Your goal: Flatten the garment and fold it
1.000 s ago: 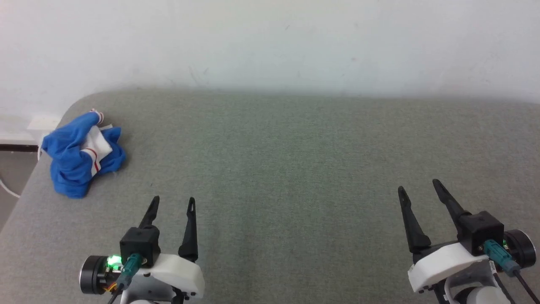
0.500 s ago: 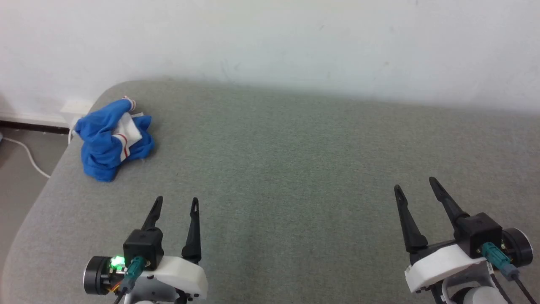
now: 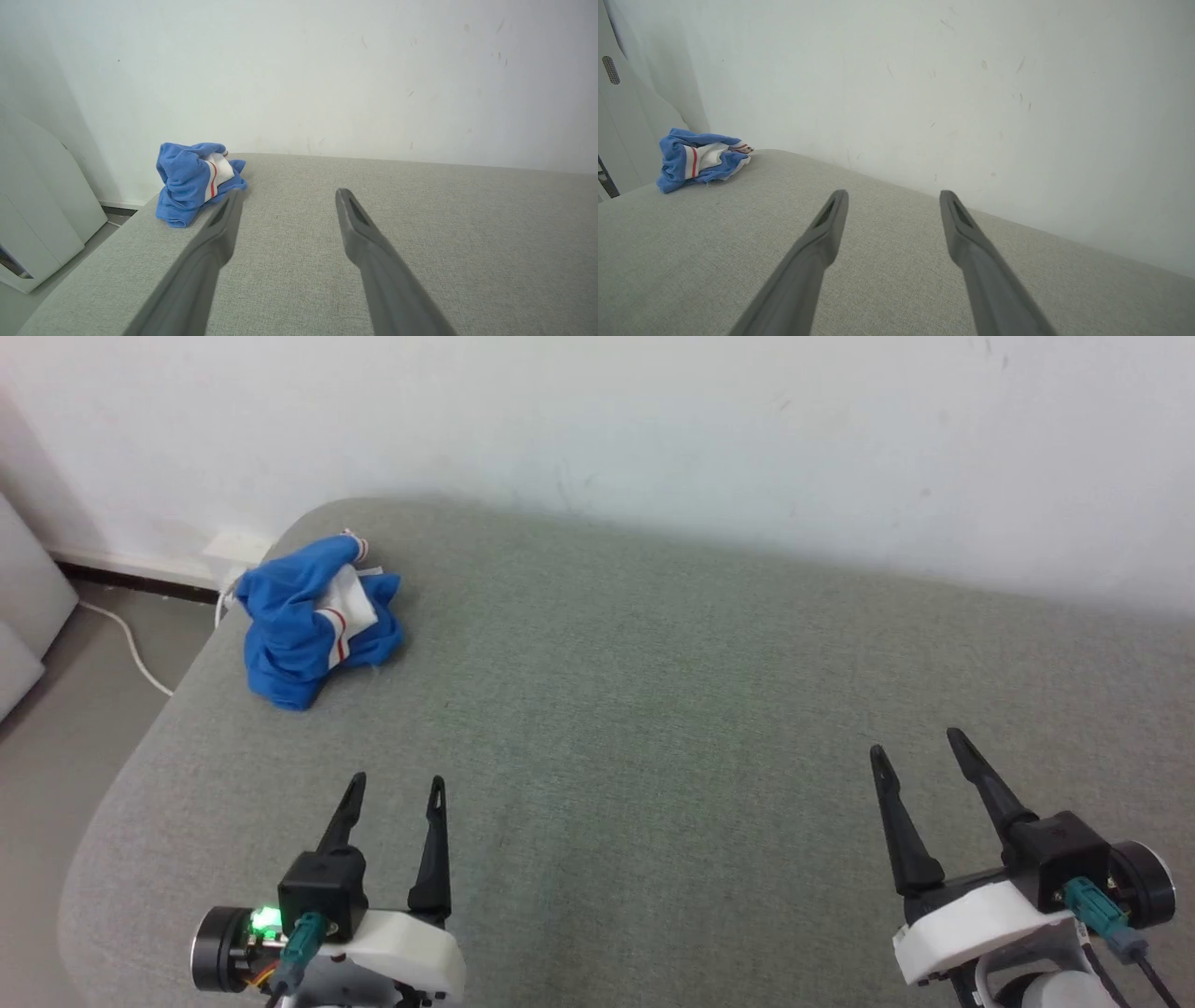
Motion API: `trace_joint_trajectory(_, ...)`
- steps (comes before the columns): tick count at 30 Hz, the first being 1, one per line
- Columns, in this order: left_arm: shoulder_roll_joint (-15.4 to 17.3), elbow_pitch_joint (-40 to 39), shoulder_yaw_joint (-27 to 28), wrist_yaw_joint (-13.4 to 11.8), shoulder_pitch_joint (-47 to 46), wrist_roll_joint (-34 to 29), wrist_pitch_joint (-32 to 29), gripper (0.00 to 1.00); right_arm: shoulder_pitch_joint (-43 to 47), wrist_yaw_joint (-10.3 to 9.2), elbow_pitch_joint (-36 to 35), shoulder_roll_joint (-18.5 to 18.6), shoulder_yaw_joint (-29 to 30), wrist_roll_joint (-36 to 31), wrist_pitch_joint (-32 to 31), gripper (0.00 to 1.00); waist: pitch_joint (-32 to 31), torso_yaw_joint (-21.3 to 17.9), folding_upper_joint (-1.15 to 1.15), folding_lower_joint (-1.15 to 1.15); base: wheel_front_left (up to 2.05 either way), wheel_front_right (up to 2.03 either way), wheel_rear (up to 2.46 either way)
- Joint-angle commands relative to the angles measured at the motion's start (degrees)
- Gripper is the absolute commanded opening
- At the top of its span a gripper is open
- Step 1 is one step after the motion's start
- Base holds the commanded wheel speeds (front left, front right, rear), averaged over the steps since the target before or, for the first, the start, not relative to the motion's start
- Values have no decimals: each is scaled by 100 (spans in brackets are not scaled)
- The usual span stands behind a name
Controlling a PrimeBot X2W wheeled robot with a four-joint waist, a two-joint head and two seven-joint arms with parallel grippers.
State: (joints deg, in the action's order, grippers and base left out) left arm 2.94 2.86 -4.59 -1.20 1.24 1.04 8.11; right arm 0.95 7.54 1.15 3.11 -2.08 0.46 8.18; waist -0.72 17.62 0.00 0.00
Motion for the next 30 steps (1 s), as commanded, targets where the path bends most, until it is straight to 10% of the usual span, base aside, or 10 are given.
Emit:
trace_joint_trajectory(1,-3,32,-36,-60,52,53,62,100,4,-3,30,-12,-13,-22,56,100,8,81,0,0,0,0,0)
trace_joint_trajectory(30,-5,121,-252,-181,67,106,409,100,-14,-4,314,-19,-148,-11,403,100,16,858,0,0,0,0,0)
